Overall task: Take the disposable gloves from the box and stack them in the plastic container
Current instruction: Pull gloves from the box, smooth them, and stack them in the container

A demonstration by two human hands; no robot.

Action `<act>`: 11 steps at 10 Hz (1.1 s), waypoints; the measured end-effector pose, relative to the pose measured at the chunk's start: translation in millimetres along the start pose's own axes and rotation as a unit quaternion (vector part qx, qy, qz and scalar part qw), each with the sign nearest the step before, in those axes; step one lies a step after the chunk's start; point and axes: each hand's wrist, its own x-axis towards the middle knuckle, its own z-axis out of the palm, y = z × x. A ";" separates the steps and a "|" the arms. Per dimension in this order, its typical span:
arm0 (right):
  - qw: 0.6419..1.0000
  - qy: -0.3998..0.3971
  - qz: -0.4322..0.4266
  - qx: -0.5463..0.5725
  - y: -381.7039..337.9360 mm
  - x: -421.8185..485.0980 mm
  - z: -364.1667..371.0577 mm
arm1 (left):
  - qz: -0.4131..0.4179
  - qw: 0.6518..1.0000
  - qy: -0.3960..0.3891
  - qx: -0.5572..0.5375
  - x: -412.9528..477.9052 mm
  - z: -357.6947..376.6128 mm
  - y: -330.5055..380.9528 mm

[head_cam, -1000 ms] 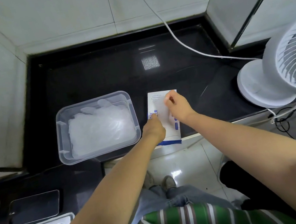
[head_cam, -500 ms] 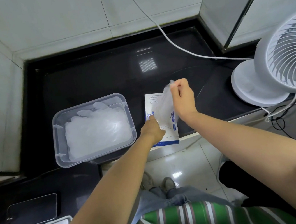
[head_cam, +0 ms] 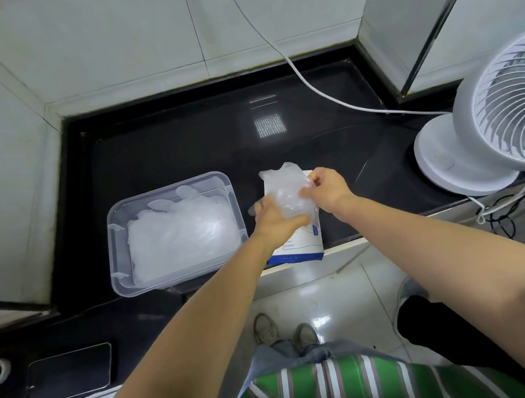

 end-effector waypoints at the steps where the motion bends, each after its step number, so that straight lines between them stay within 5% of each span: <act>1: 1.000 0.007 -0.007 -0.019 4.6 -0.3 -0.2 | -0.047 0.995 -0.026 -0.085 -0.6 -4.2 14.9; 2: 1.000 -0.022 -0.004 0.016 7.2 -3.5 -0.1 | -0.070 0.987 0.036 -0.138 6.4 -5.5 20.3; 3: 0.982 -0.143 0.023 0.119 4.7 -16.1 -7.0 | -0.083 0.992 0.086 -0.040 12.0 -7.6 18.5; 4: 0.965 -0.234 0.004 0.121 11.0 -22.4 -14.5 | -0.094 0.989 0.082 -0.080 12.0 -9.5 19.5; 5: 0.962 -0.243 -0.024 0.125 14.8 -24.1 -12.3 | -0.097 0.961 0.079 -0.246 12.7 -11.6 21.3; 7: 0.989 -0.110 -0.075 0.063 9.7 -13.6 12.6 | -0.102 0.938 0.023 -0.330 3.0 -14.2 30.6; 8: 0.996 -0.087 -0.012 0.021 13.8 -2.8 22.1 | -0.080 0.959 0.037 -0.270 1.6 -16.9 31.5; 11: 0.979 -0.019 -0.022 -0.202 17.0 1.2 24.4 | 0.004 0.959 0.176 -0.223 7.2 -35.4 25.1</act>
